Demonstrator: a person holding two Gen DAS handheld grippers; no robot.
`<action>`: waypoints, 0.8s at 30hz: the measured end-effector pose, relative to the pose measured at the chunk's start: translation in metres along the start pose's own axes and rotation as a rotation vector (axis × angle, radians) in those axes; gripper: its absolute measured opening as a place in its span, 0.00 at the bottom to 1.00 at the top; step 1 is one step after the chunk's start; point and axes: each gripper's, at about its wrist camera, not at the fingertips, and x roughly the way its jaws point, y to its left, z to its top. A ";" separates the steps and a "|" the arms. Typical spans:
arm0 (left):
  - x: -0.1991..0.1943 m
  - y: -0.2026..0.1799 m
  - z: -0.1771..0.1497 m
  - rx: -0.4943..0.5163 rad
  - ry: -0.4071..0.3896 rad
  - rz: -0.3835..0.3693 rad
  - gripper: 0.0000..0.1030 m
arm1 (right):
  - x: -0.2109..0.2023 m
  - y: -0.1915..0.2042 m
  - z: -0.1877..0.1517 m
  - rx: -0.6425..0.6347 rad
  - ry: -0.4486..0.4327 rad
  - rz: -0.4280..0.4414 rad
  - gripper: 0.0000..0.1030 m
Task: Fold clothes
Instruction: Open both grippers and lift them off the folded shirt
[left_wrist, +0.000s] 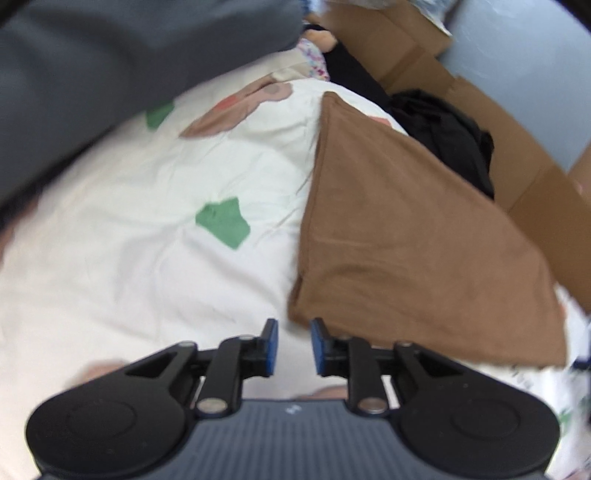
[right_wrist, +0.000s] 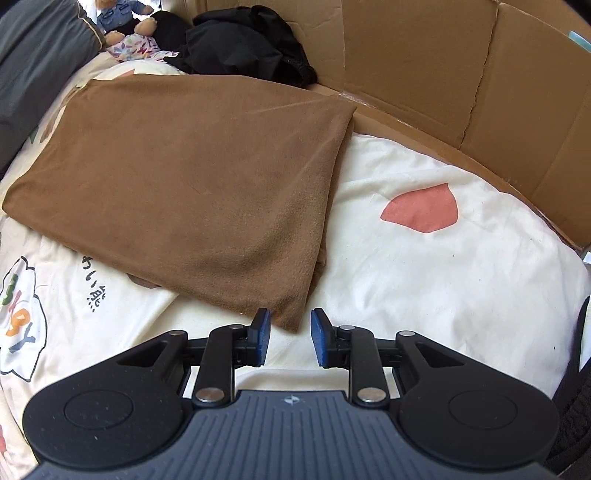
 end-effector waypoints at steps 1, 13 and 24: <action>0.001 0.002 -0.002 -0.037 0.002 -0.016 0.23 | -0.001 0.000 -0.001 0.003 0.001 0.002 0.27; 0.030 0.020 -0.014 -0.404 -0.026 -0.126 0.34 | 0.003 0.004 -0.008 0.002 0.022 0.014 0.27; 0.051 0.049 -0.033 -0.704 -0.100 -0.235 0.35 | 0.012 0.009 -0.011 -0.005 0.045 0.046 0.27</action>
